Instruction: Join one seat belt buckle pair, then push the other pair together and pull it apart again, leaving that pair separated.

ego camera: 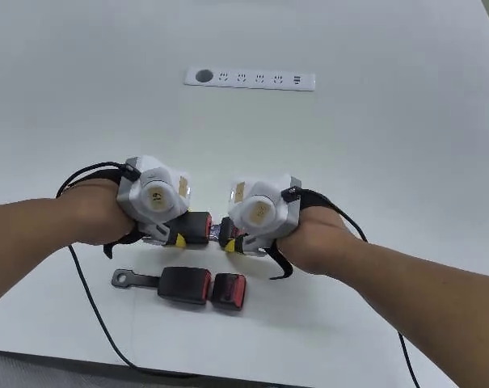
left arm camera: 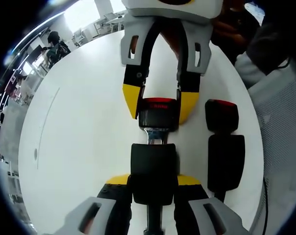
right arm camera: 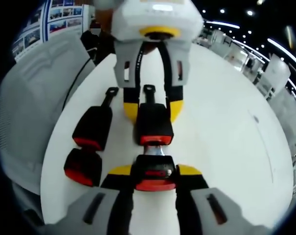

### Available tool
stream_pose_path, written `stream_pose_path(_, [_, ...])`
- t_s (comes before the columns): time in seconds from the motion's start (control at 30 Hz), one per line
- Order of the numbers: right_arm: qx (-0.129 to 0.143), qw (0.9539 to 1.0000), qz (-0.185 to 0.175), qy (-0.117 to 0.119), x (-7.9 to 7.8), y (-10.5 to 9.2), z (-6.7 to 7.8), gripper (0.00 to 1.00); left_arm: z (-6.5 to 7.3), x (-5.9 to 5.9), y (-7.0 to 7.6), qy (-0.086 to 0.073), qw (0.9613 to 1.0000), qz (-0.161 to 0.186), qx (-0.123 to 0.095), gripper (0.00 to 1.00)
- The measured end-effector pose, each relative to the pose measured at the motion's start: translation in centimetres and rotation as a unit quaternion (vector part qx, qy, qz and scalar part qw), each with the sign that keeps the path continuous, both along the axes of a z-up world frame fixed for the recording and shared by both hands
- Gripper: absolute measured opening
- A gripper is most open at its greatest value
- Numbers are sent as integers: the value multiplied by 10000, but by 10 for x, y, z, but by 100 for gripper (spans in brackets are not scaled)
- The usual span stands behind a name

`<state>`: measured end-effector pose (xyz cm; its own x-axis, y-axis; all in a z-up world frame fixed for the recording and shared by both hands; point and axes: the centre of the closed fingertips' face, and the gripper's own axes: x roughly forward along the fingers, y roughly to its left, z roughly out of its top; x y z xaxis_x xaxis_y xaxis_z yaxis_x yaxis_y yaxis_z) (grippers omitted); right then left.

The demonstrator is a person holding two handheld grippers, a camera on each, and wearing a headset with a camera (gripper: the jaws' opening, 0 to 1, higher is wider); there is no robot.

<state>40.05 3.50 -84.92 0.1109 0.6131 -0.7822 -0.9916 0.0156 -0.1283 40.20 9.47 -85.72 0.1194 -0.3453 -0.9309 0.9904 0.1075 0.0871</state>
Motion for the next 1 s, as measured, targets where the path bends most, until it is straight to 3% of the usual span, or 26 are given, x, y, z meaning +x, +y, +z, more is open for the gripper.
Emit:
stream_pose_path(0.17, [33,10000,12,51,1,-3,1,31,0,0,0,3,10000,23,29,33])
stream_pose_path(0.53, [21,10000,12,-87,-3,-16,1,32,5,-5,-5,7,9999,-29,128,33])
stream_pose_path(1.0, [-230,9992,-311,-105,-10,-83,1,33,6,-4,-5,27,9999,72,137,33])
